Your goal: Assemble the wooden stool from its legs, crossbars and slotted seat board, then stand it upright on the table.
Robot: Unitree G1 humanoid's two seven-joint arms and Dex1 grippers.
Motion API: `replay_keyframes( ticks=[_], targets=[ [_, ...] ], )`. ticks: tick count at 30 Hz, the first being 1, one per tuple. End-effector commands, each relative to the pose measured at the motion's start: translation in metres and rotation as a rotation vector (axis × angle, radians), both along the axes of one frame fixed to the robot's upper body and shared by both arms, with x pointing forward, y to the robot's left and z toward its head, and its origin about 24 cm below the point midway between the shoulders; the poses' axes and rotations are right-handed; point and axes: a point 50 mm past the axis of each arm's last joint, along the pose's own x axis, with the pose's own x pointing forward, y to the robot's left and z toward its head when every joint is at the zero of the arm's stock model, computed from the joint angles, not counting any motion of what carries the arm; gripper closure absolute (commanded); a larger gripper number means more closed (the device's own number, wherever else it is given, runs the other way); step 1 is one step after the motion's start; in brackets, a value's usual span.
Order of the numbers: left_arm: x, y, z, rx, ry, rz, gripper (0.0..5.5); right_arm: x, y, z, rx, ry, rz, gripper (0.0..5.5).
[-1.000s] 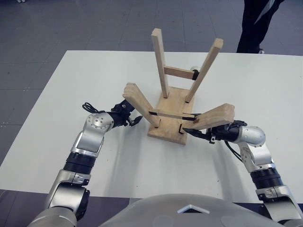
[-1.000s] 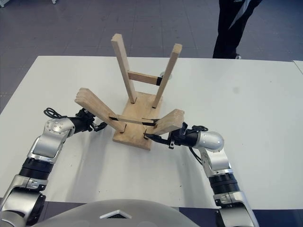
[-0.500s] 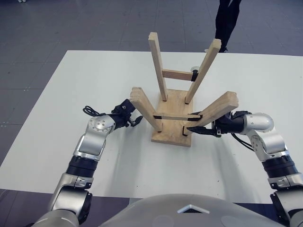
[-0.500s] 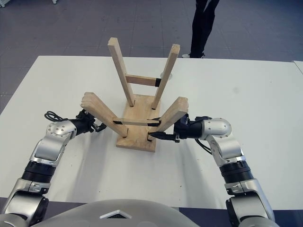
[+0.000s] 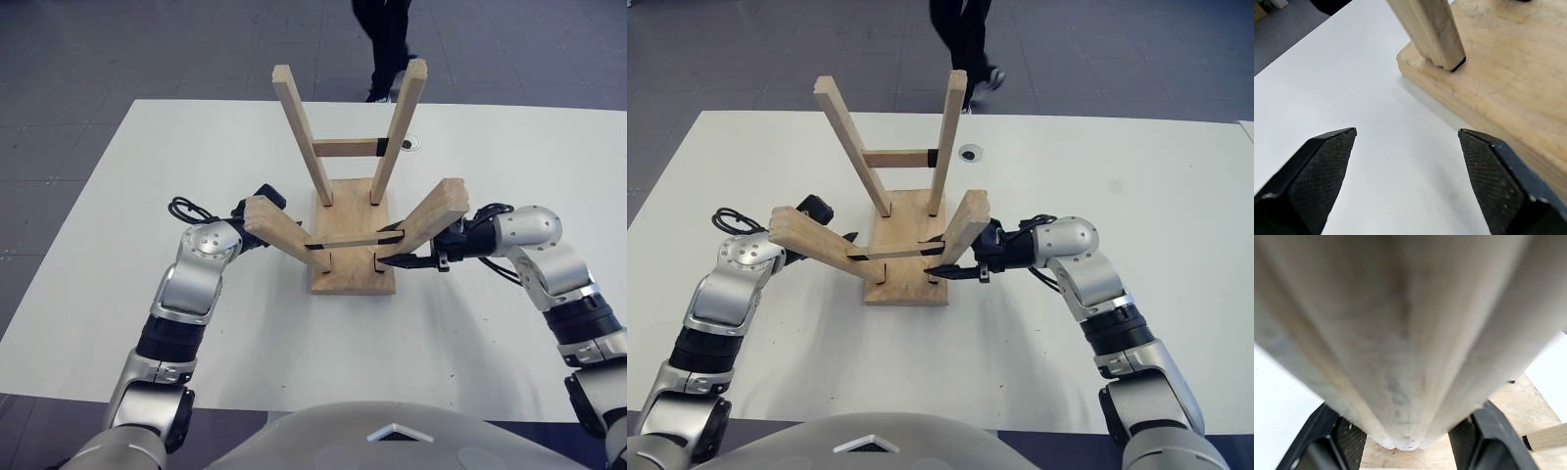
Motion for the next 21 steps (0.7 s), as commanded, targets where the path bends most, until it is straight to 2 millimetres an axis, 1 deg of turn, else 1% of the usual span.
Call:
replay_keyframes(
  ticks=[1,3,5,7,8,10,13,14,16,17,19,21],
  targets=[
    [0.002,-0.018,0.013,-0.025,-0.031,0.001,1.64,-0.013,-0.071,-0.097,-0.777,0.153,-0.221,3.47],
    [0.006,-0.009,0.013,-0.052,-0.049,0.074,1.64,-0.020,-0.079,-0.109,-0.785,0.184,-0.294,3.47],
    [0.005,0.011,0.011,-0.042,-0.066,0.157,1.64,-0.022,-0.081,-0.112,-0.741,0.219,-0.364,3.47],
    [-0.002,0.034,0.013,-0.021,-0.113,0.258,1.64,-0.024,-0.080,-0.113,-0.700,0.240,-0.424,3.47],
    [-0.007,0.039,0.015,-0.017,-0.149,0.295,1.64,-0.025,-0.080,-0.114,-0.684,0.254,-0.452,3.47],
    [-0.016,0.042,0.014,-0.005,-0.215,0.349,1.64,-0.029,-0.078,-0.115,-0.647,0.283,-0.499,3.47],
    [-0.026,0.035,0.002,-0.056,-0.255,0.379,2.22,-0.032,-0.071,-0.115,-0.603,0.305,-0.534,3.47],
    [-0.029,0.032,-0.001,-0.133,-0.253,0.398,2.47,-0.033,-0.069,-0.114,-0.588,0.308,-0.545,3.47],
    [-0.033,0.030,-0.008,-0.216,-0.255,0.419,2.74,-0.033,-0.067,-0.113,-0.569,0.312,-0.567,3.47],
    [-0.032,0.032,-0.011,-0.242,-0.254,0.439,2.82,-0.033,-0.065,-0.112,-0.564,0.312,-0.573,3.47],
    [-0.028,0.040,-0.012,-0.305,-0.245,0.496,3.24,-0.035,-0.064,-0.111,-0.559,0.315,-0.575,3.47],
    [-0.019,0.046,-0.011,-0.347,-0.244,0.523,3.41,-0.037,-0.063,-0.111,-0.558,0.319,-0.574,3.47]
  ],
)
